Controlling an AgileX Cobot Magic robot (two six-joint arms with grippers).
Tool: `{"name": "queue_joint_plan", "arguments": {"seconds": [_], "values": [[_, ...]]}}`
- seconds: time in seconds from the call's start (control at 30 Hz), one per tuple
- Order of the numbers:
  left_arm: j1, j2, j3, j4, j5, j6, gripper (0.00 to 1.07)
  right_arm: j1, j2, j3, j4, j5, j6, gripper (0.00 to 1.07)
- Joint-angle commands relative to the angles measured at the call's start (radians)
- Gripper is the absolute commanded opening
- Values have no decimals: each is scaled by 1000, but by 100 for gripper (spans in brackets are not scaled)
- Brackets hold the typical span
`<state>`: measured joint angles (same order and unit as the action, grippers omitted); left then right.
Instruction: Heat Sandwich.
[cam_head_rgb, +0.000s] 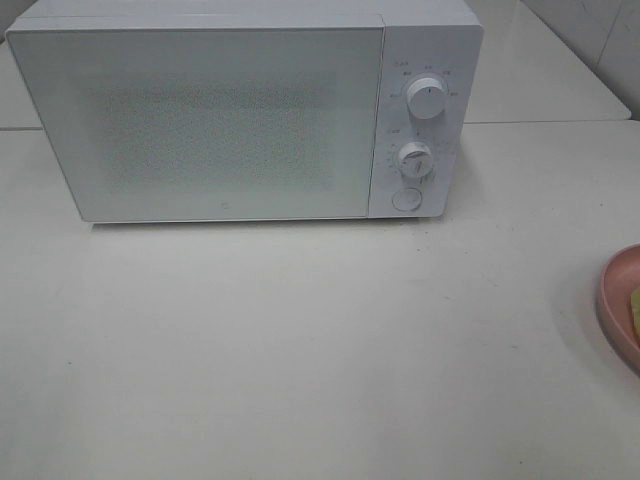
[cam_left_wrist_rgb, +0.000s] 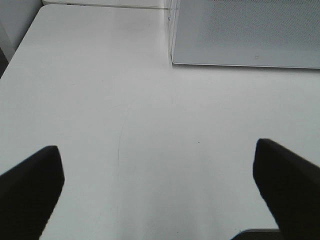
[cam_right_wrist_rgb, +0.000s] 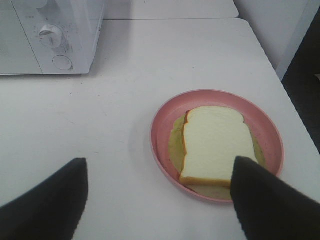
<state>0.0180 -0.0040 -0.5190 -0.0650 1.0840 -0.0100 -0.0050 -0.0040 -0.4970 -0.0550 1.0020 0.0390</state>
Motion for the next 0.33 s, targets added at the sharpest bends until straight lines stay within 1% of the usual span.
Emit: {"name": "queue_joint_plan", "arguments": {"seconds": [0.03, 0.33], "values": [[3, -24, 2, 1, -16, -9, 98, -8, -28, 1, -1, -6, -4, 76], [3, -24, 2, 1, -16, -9, 98, -8, -28, 1, -1, -6, -4, 76]]}}
